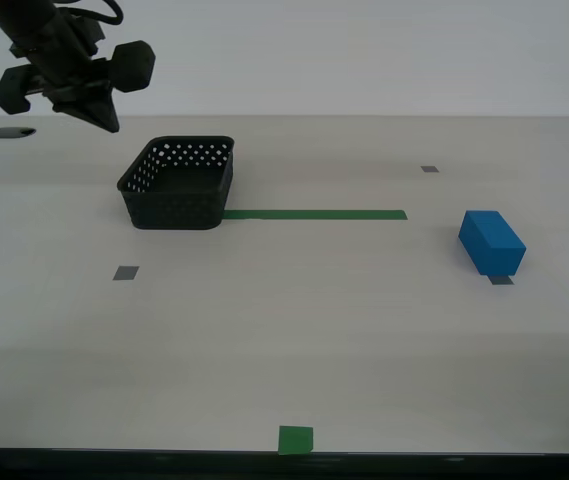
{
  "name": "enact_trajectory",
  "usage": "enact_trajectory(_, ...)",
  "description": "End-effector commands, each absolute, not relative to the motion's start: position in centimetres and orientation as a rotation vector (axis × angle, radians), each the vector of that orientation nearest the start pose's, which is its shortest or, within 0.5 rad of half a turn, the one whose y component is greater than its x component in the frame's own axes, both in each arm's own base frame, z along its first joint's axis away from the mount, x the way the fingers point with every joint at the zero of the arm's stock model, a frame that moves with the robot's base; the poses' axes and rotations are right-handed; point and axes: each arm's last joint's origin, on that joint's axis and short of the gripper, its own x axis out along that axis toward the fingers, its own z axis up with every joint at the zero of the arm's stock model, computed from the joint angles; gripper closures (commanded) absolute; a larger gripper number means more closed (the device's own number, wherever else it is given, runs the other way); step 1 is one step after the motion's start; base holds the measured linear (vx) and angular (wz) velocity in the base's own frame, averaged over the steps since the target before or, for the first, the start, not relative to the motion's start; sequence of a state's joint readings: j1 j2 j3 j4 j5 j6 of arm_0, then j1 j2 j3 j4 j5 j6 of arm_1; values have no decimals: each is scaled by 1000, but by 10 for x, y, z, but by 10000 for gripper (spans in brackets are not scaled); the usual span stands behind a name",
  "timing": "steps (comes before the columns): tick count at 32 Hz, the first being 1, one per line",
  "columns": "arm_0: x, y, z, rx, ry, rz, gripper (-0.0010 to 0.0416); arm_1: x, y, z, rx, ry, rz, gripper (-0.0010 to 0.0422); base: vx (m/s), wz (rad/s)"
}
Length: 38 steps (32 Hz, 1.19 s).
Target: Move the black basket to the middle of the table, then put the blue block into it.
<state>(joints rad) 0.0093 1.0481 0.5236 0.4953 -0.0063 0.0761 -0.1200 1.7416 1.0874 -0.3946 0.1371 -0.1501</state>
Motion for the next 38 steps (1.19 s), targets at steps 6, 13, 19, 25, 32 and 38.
enact_trajectory(6,227,2,256,75,63,14,405,369,-63,176,-116,1111,-181,412,0,0)
enact_trajectory(13,227,2,256,74,61,14,405,371,-63,173,-113,1144,-176,412,0,0)
enact_trajectory(19,227,2,256,73,61,14,405,371,-62,173,-80,1141,-132,412,0,0)
enact_trajectory(25,227,2,256,68,61,14,406,369,-61,172,-52,1155,-125,382,0,0)
enact_trajectory(32,227,2,256,67,62,14,406,368,-65,156,-49,1212,-123,215,0,0)
enact_trajectory(38,227,2,256,67,62,14,405,371,-78,118,-51,1297,-118,121,0,0)
